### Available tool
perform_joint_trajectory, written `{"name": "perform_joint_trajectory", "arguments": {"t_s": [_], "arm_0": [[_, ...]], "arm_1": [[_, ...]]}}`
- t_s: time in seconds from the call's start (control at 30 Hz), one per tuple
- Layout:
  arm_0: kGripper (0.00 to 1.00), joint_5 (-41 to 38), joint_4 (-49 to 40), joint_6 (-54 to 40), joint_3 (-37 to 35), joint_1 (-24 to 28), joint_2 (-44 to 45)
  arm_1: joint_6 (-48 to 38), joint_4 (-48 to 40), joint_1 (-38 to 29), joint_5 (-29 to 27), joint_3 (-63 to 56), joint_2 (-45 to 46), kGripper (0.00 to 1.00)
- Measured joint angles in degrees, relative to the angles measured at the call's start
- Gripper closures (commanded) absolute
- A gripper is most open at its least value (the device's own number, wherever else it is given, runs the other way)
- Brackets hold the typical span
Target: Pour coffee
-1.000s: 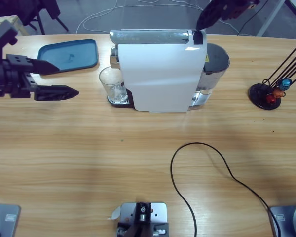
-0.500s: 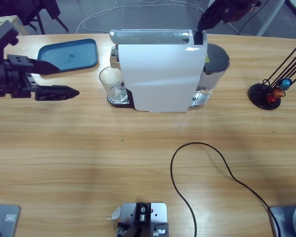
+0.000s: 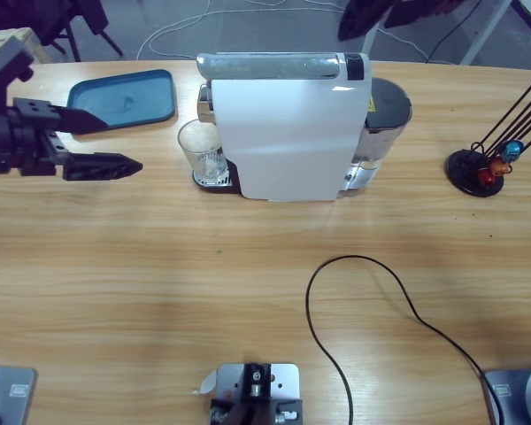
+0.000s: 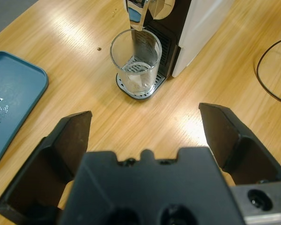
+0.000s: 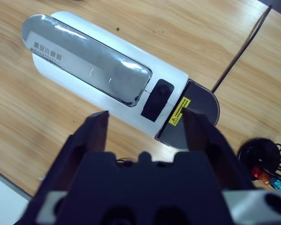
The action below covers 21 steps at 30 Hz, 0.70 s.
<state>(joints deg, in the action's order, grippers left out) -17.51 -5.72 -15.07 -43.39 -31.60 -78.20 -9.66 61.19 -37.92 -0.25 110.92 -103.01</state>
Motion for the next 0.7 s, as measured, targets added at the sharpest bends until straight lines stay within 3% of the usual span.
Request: {"name": "perform_joint_trajectory", "arguments": {"t_s": [0.53,0.7], "arm_0": [[0.000,-0.3,0.0,0.0,-0.4,0.0,0.0],[0.000,-0.8,0.0,0.0,-0.4,0.0,0.0]], "arm_1": [[-0.1,0.0,-0.1,-0.7,-1.7,0.4,0.000],[-0.1,0.0,-0.1,-1.7,-4.2,4.6,0.000]]}}
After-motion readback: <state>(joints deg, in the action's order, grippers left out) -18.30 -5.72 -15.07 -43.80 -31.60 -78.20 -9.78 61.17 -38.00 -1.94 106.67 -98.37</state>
